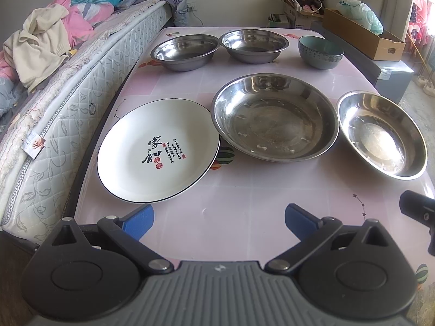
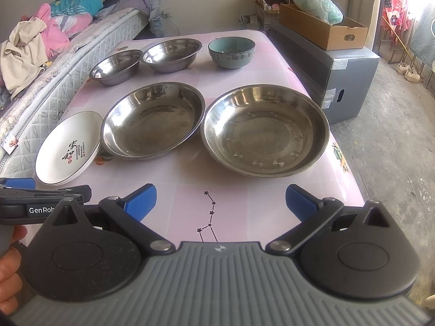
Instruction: Organize plates and bowls
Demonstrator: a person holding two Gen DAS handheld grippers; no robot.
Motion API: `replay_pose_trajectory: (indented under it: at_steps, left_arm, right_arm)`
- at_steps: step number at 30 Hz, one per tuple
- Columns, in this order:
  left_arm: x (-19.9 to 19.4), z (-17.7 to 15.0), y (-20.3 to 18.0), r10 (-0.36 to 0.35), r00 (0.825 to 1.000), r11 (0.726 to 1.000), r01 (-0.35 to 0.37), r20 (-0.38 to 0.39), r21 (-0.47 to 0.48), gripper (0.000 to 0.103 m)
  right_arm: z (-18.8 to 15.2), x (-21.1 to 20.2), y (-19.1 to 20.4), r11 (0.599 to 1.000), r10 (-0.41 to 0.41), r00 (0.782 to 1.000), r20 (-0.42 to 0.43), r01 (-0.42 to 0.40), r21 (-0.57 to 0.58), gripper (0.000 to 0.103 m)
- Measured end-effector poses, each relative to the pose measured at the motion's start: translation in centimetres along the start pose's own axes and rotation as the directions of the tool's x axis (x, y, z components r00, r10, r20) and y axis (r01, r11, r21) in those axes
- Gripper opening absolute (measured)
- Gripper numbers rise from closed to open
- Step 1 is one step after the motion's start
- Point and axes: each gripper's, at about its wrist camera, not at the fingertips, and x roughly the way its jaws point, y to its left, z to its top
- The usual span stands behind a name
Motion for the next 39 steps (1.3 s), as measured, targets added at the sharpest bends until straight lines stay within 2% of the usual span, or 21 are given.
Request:
replay_pose_trajectory:
  at_steps: [39]
  left_arm:
    - [-0.12, 0.34, -0.01, -0.003, 1.000, 1.000, 0.003, -0.002, -0.001, 0.103]
  right_arm:
    - [0.14, -0.28, -0.03, 1.000, 0.003, 1.000, 0.005, -0.003, 0.004, 0.102]
